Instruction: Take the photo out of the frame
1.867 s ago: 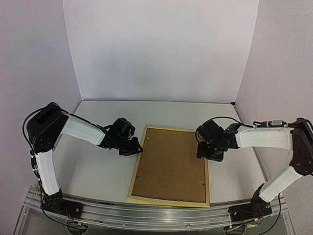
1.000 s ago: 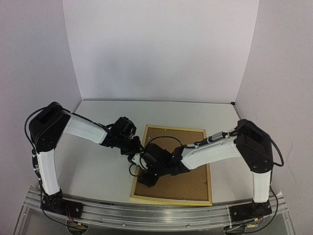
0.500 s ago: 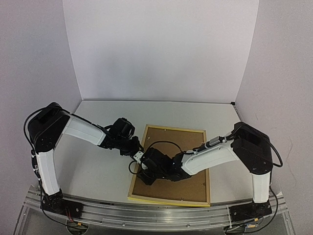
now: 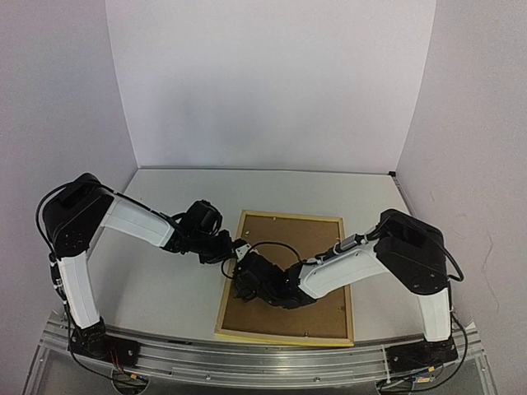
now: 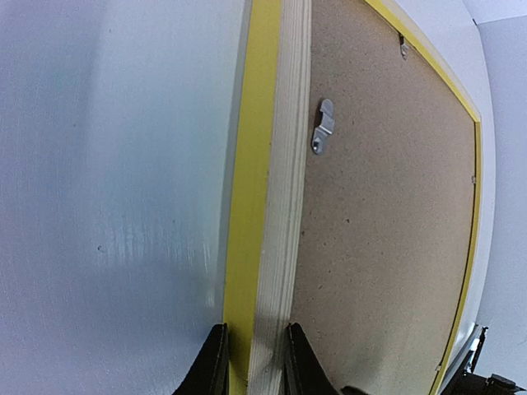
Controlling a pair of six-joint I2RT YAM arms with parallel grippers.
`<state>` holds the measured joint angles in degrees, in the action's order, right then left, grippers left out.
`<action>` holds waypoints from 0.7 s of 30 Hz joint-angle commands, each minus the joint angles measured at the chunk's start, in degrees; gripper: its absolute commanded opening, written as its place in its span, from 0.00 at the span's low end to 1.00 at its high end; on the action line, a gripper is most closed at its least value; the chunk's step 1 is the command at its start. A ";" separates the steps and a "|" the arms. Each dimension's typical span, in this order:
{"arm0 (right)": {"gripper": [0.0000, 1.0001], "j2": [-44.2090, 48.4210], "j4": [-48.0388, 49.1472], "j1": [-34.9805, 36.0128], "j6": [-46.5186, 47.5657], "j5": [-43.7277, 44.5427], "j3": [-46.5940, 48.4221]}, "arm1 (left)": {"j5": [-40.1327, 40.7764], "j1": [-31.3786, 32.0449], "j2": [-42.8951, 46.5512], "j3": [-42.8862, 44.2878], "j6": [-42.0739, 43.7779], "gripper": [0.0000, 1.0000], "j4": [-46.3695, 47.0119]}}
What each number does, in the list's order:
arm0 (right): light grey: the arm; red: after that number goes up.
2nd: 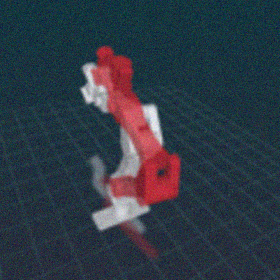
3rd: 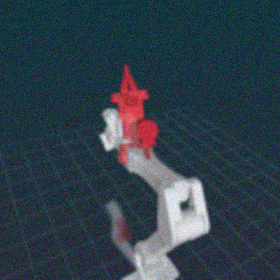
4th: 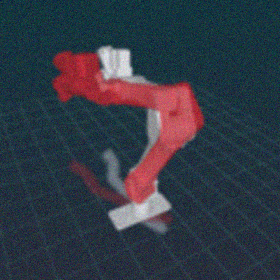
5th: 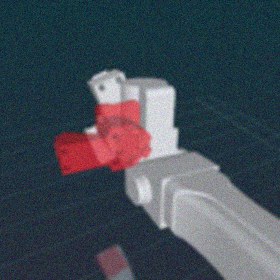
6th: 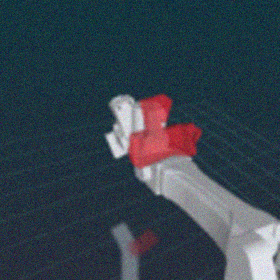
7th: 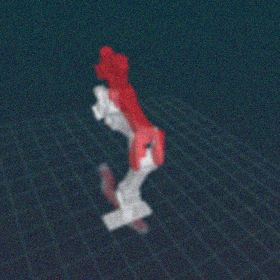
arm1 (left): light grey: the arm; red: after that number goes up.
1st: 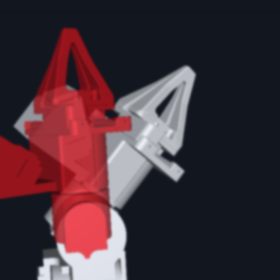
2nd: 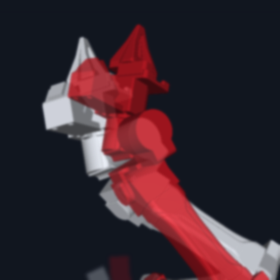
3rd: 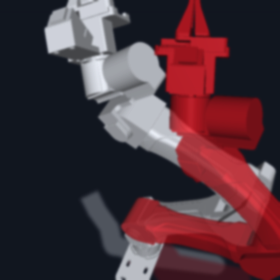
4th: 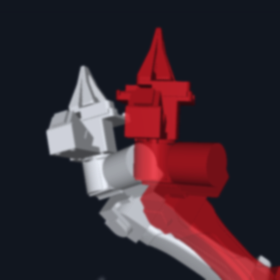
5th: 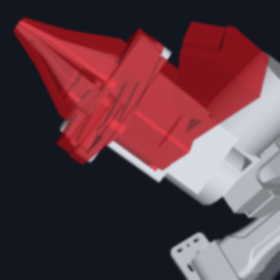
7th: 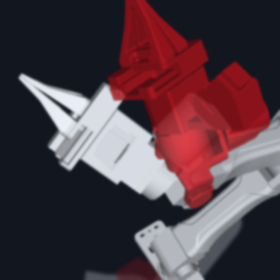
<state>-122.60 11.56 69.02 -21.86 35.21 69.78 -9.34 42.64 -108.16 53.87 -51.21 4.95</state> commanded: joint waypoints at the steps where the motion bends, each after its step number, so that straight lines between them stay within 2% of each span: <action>1: 0.47 -2.40 -5.72 -0.72 -6.91 6.82 1.07 | -4.04 0.86 -0.22 -3.72 -7.66 0.00 -10.44; 5: 0.51 -0.82 -7.15 -0.76 -6.56 5.81 2.14 | -3.09 0.86 0.38 -3.92 -7.80 0.00 -11.05; 10: 0.57 8.23 -10.78 -2.79 -7.22 3.58 0.67 | -1.94 0.86 2.36 -5.81 -8.94 0.00 -10.75; 17: 0.61 22.12 -22.72 -13.31 -15.21 -5.87 -6.84 | 0.14 0.86 5.18 -8.95 -11.71 0.00 -10.37; 21: 0.63 26.79 -31.09 -18.60 -14.98 -7.18 -10.45 | 0.97 0.86 6.41 -9.83 -12.51 0.00 -9.62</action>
<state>-99.10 -7.49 54.14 -34.24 31.32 62.71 -8.17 43.44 -101.63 46.90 -58.18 3.05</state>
